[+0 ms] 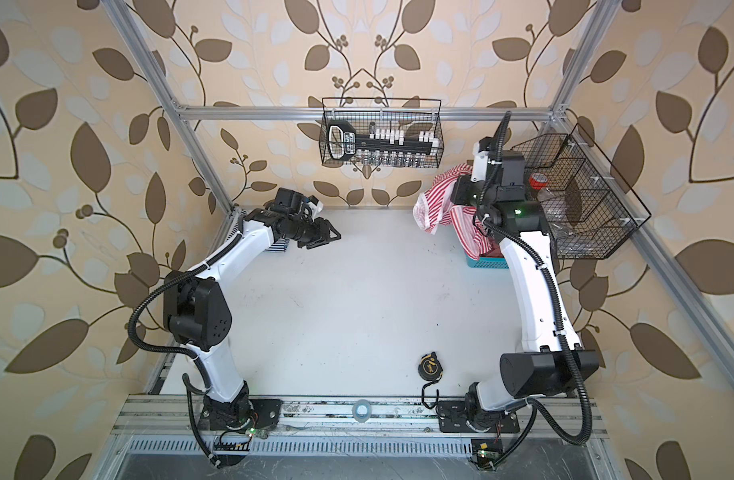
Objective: Fold and stack the tank tops
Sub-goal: 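Lower the red-striped tank top onto the table centre and open the right gripper, then grasp the red-striped tank top with both grippers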
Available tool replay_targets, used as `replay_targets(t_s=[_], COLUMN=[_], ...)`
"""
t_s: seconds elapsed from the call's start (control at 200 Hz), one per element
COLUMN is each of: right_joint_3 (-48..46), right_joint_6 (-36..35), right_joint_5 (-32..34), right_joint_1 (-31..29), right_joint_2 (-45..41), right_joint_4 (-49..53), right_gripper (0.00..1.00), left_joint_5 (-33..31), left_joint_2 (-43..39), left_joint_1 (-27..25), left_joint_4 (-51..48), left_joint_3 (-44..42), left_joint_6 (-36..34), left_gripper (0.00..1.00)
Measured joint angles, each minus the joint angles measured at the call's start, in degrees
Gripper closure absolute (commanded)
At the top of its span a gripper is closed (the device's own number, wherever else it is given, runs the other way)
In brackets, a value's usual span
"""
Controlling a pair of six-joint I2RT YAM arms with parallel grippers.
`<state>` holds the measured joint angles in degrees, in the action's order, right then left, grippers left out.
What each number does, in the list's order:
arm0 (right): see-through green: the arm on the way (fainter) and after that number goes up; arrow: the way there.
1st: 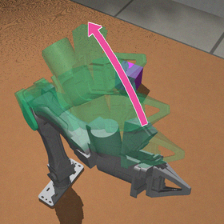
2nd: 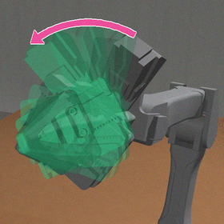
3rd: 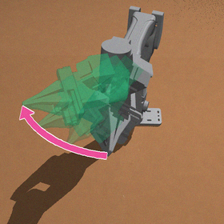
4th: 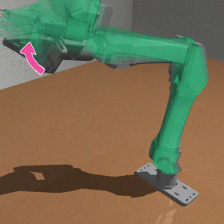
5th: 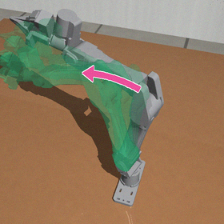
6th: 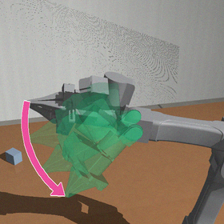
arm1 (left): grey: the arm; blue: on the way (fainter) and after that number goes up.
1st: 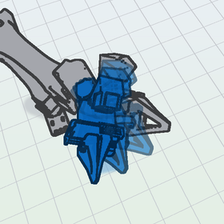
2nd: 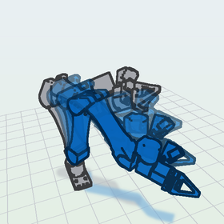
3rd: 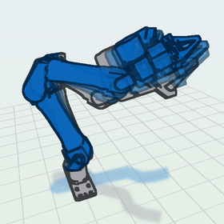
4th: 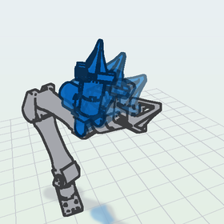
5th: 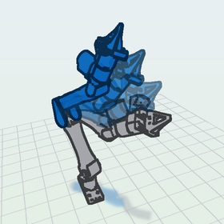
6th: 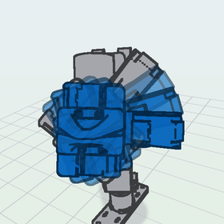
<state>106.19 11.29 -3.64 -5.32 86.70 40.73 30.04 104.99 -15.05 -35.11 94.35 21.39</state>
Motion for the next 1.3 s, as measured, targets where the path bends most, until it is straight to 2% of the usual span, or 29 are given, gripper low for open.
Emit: replay_targets(t_s=[0.14, 0.205, 0.3, 0.415, 0.53, 0.635, 0.765, 0.94, 1.035, 1.1, 1.195, 1.299], right_joint_3=[-2.4, -5.4, -10.1, -14.4, -15.3, -15.3, -18.7, -28.1, -33.8, -37.8, -42.9, -47.7], right_joint_6=[-1.3, -1.5, -1.2, 0.6, 1.1, 1.7, 3.0, 4.3, 4.6, 4.8, 4.7, 4.9], right_joint_5=[3.3, 4.3, 3.9, 1.8, -1.2, -3.8, -6.0, -6.3, -6.3, -6.0, -5.8, -6.3], right_joint_1=[-9.3, -13.9, -19.6, -24.9, -29.6, -32.0, -29.7, -19.8, -15.1, -13.0, -12.3, -12.6], right_joint_2=[0.9, 2.5, 7.6, 16.3, 23.2, 23.6, 17.3, 2.6, -2.8, -4.5, -4.6, -4.7], right_joint_4=[3.0, 3.5, 3.5, 3.4, 3.7, 3.7, 1.3, -0.4, -0.8, -0.3, 0.6, 1.0], right_gripper=[1.0, 0.96, 0.86, 0.66, 0.58, 0.53, 0.46, 0.43, 0.47, 0.53, 0.63, 0.63], left_joint_5=[-0.4, -0.7, -2.3, -4.7, -6.9, -8.7, -9.1, -8.0, -8.1, -8.1, -8.5, -9.6], left_joint_2=[-2.2, -3.5, -5.8, -9.1, -12.5, -14.9, -16.5, -15.7, -12.6, -9.0, -2.6, 3.6], left_joint_1=[0.0, 0.0, 0.0, 0.0, 0.0, 0.0, 0.0, -2.9, -8.2, -12.6, -19.1, -24.8], left_joint_4=[0.0, -0.1, -0.8, -2.0, -3.5, -4.5, -4.3, -4.2, -5.5, -7.4, -11.6, -16.7], left_joint_3=[-1.1, -1.9, -3.6, -5.6, -7.1, -7.6, -7.6, -7.3, -4.6, -1.1, 5.0, 9.3], left_joint_6=[0.0, 0.0, 0.0, -0.2, -0.4, -0.4, -0.3, -0.1, -0.5, -1.4, -3.6, -6.3], left_gripper=[0.5, 0.5, 0.49, 0.48, 0.48, 0.48, 0.49, 0.53, 0.6, 0.64, 0.68, 0.73])
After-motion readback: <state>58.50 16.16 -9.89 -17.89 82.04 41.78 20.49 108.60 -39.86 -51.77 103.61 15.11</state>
